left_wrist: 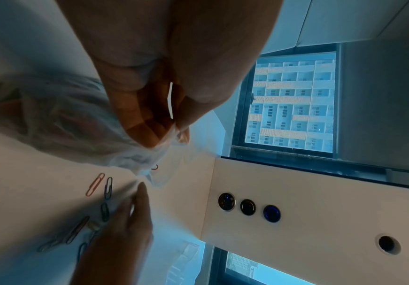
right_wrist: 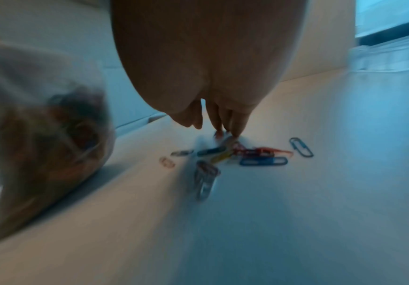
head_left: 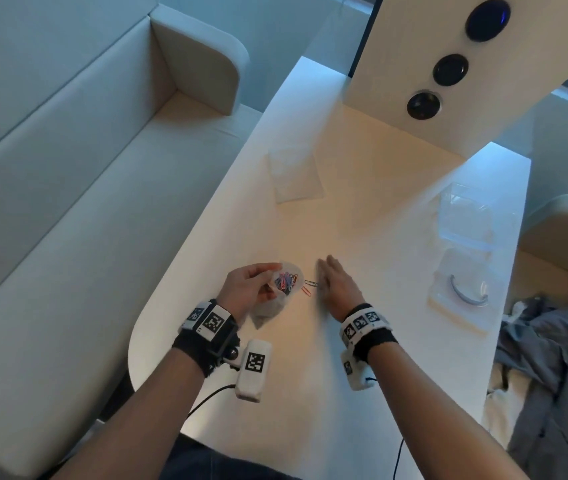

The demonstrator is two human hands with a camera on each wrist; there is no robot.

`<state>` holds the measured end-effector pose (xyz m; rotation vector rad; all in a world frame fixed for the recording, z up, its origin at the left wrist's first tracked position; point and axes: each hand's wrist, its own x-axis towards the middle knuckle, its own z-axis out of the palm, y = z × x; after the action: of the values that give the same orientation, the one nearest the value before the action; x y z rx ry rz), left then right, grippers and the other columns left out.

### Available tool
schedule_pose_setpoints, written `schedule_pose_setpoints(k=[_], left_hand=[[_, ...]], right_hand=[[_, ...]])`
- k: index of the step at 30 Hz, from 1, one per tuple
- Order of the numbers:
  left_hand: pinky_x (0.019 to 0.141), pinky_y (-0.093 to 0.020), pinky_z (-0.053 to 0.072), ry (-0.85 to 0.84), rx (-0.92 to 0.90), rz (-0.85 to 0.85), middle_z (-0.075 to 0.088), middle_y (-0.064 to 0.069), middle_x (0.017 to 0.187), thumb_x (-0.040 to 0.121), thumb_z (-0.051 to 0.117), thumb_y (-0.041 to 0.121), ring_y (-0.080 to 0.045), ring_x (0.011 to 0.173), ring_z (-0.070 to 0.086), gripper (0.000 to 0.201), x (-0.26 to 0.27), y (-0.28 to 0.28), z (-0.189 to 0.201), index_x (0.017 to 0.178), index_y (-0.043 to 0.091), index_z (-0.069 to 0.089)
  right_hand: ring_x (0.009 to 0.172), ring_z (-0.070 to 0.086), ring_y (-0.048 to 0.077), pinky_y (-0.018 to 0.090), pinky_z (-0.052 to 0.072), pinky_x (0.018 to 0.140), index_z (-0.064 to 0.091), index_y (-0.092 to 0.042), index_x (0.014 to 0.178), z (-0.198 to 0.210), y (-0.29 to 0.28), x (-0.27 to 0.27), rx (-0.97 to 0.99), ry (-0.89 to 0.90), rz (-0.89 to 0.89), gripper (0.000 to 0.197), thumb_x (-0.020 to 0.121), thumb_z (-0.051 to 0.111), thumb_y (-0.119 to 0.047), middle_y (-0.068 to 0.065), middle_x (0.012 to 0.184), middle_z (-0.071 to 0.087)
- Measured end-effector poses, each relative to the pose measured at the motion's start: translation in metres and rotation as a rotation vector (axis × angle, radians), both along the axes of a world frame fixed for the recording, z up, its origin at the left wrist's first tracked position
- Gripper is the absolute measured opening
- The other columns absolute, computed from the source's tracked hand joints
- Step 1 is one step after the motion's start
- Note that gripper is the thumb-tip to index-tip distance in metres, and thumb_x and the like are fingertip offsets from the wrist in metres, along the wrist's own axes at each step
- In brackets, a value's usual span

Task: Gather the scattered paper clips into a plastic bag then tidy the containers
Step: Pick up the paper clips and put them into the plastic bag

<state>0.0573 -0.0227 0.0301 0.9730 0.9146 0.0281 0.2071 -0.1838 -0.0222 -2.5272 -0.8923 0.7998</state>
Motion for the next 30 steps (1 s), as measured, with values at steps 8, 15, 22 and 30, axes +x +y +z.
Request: schedule_pose_setpoints(k=[8,15,22,30], left_hand=[[0.090,-0.041,0.054,0.017,-0.021,0.054,0.068,-0.022,0.112,0.092,0.058,0.006,-0.031,0.098,0.066,0.019,-0.007,-0.003,-0.001,0.091,0.015,0.074],[0.068,-0.026,0.059,0.040,-0.032,0.029,0.068,-0.021,0.111,0.094,0.057,0.006,-0.027,0.090,0.066,0.017,-0.013,-0.014,-0.001,0.094,0.013,0.073],[0.063,-0.023,0.058,0.061,-0.005,0.015,0.068,-0.022,0.111,0.093,0.057,0.006,-0.027,0.089,0.064,0.019,-0.017,-0.021,-0.003,0.092,0.014,0.074],[0.061,-0.023,0.056,0.054,-0.010,0.024,0.069,-0.019,0.102,0.093,0.056,0.005,-0.020,0.074,0.065,0.019,-0.020,-0.022,0.000,0.091,0.014,0.073]], right_hand=[[0.149,0.010,0.032,0.066,0.010,0.114,0.017,-0.033,0.152,-0.018,-0.049,-0.019,-0.240,-0.367,0.562,0.065,0.094,0.027,-0.061,0.003,0.163,0.010],[0.136,0.041,0.037,0.053,0.043,0.105,0.047,-0.022,0.140,-0.019,-0.080,-0.015,-0.111,-0.350,0.475,0.048,0.094,0.058,-0.030,0.017,0.152,0.037],[0.111,0.062,0.033,0.039,0.057,0.089,0.072,-0.010,0.108,-0.023,-0.079,-0.025,0.012,-0.404,0.335,0.026,0.083,0.071,-0.003,0.014,0.122,0.065],[0.097,0.066,0.026,0.032,0.052,0.094,0.078,-0.006,0.095,-0.009,-0.061,-0.020,0.100,-0.262,0.008,0.017,0.086,0.064,-0.003,0.009,0.108,0.073]])
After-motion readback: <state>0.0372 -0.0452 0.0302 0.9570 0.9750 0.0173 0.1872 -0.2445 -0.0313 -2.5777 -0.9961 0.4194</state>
